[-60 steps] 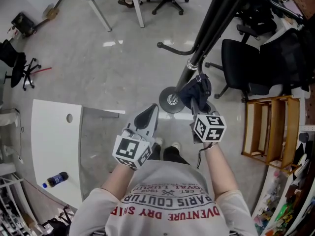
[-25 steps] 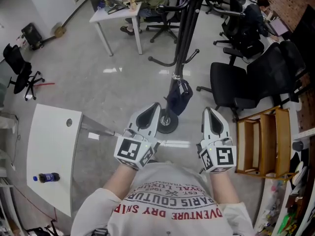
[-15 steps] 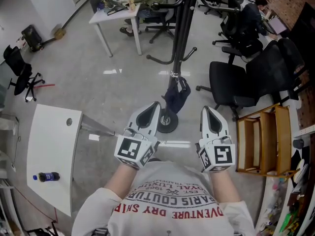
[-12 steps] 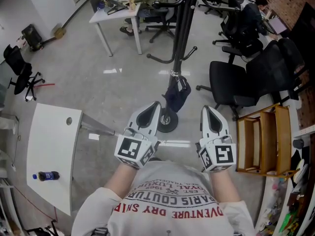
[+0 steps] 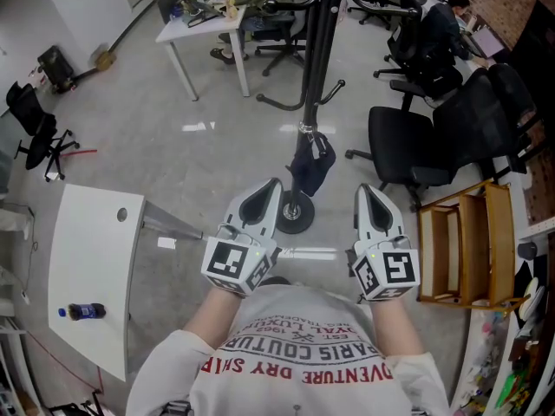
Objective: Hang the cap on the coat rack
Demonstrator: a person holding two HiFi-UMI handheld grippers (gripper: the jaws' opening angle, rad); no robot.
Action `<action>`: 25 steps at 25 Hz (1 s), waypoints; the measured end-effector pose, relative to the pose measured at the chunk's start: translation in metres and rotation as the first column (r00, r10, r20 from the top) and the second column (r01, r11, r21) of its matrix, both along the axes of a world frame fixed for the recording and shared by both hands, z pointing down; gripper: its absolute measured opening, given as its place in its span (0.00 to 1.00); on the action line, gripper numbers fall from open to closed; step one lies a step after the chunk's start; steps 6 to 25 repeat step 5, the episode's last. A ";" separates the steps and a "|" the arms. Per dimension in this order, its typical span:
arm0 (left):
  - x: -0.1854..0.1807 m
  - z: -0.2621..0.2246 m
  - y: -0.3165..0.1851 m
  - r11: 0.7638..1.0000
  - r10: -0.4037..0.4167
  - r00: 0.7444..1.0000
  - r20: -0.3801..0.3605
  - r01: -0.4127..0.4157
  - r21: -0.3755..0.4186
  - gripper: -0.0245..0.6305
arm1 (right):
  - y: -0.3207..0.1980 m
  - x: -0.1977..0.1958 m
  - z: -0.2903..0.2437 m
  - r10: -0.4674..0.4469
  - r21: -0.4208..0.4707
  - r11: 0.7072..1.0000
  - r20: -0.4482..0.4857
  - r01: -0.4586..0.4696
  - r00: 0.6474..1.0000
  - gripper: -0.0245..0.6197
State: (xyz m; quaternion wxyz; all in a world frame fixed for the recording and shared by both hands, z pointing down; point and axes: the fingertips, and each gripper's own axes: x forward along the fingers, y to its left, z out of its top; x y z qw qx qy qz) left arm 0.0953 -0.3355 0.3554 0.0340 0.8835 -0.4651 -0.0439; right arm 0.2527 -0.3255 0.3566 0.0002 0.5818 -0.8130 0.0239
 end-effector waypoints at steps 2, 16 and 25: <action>-0.001 0.001 0.001 1.000 -0.001 1.000 0.000 0.001 0.002 0.05 | 0.001 0.001 -0.001 0.003 0.005 1.000 -0.002 -0.003 1.000 0.06; -0.004 0.000 0.003 1.000 -0.007 1.000 -0.004 0.007 0.006 0.05 | 0.003 0.000 -0.003 0.002 0.010 1.000 -0.005 -0.002 1.000 0.06; -0.004 0.000 0.003 1.000 -0.007 1.000 -0.004 0.007 0.006 0.05 | 0.003 0.000 -0.003 0.002 0.010 1.000 -0.005 -0.002 1.000 0.06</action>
